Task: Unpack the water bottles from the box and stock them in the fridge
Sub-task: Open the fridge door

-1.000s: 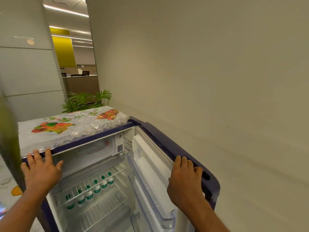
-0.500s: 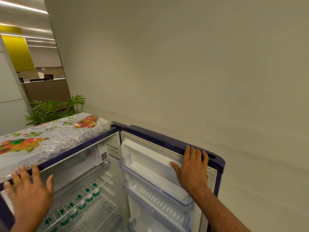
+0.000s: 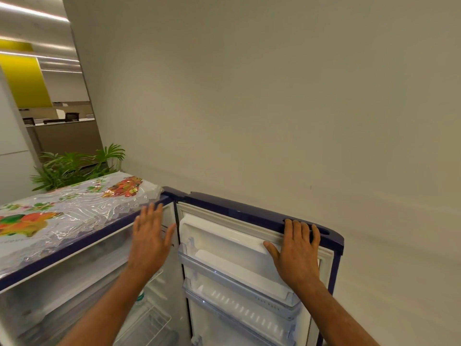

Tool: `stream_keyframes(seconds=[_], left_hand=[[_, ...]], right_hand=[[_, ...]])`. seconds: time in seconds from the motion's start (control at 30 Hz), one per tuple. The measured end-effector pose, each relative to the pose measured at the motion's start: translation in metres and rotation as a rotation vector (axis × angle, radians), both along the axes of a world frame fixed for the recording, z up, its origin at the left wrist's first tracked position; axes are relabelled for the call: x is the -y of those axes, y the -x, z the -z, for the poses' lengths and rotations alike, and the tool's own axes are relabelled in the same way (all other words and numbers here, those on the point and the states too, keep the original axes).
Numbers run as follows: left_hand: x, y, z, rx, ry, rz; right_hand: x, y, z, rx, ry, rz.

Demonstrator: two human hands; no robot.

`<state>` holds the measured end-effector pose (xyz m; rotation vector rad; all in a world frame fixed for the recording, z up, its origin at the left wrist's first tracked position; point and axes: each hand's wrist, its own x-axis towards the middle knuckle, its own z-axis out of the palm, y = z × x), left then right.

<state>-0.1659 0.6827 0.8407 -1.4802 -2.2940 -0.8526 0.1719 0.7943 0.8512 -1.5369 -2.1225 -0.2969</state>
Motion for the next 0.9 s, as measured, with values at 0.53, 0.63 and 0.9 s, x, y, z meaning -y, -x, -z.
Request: stream_keyframes(seconds=[0.53, 0.63, 0.9], left_hand=[[-0.146, -0.062, 0.0, 0.05, 0.048, 0.291], [-0.155, -0.06, 0.004, 0.06, 0.065, 0.283], [-0.174, -0.056, 0.009, 0.054, 0.07, 0.261]], right_hand=[[-0.073, -0.002, 0.016, -0.121, -0.049, -0.003], [-0.082, -0.002, 0.019, -0.143, -0.064, -0.01], [-0.103, 0.0, 0.022, -0.168, -0.076, -0.012]])
